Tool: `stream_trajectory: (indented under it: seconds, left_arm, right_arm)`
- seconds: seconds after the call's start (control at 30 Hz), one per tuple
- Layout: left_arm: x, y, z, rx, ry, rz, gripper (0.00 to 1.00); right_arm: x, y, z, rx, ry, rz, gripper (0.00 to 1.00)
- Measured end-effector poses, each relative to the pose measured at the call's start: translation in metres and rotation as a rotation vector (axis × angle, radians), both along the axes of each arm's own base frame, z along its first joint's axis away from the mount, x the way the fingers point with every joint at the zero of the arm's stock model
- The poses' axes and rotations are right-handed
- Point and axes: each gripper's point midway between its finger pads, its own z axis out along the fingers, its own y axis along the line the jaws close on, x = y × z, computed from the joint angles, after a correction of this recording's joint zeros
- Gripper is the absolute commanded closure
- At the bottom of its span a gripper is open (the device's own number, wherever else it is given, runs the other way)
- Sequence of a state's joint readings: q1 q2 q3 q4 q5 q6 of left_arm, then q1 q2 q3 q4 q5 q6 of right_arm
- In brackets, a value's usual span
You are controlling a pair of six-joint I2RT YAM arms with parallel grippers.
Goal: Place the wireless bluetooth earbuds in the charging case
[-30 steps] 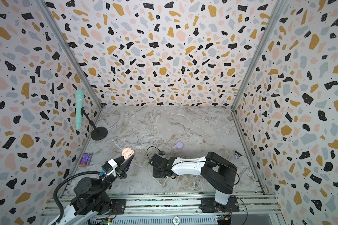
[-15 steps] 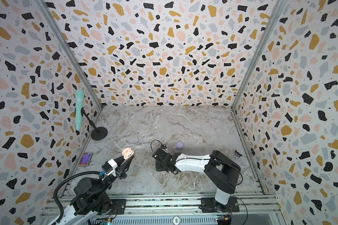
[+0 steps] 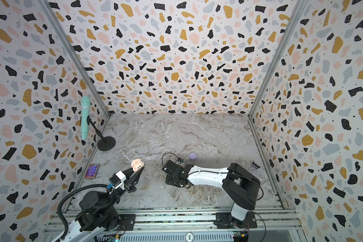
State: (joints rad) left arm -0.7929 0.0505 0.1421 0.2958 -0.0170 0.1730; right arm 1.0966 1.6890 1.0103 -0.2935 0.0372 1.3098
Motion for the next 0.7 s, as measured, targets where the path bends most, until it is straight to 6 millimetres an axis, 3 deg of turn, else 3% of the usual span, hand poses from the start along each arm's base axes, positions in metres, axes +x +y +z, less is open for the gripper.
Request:
stream_trajectory:
  seconds: [0.27, 0.5, 0.7]
  left_arm:
    - [0.000, 0.000, 0.000, 0.000, 0.000, 0.000, 1.00]
    - [0.000, 0.000, 0.000, -0.001, -0.001, 0.000, 1.00]
    - [0.000, 0.000, 0.000, -0.002, -0.002, 0.000, 1.00]
  right_arm:
    - [0.010, -0.007, -0.014, -0.052, 0.051, -0.089, 0.60]
    - [0.028, 0.007, -0.014, -0.071, 0.050, -0.103, 0.62]
    - [0.029, 0.004, -0.016, -0.094, 0.053, -0.106, 0.65]
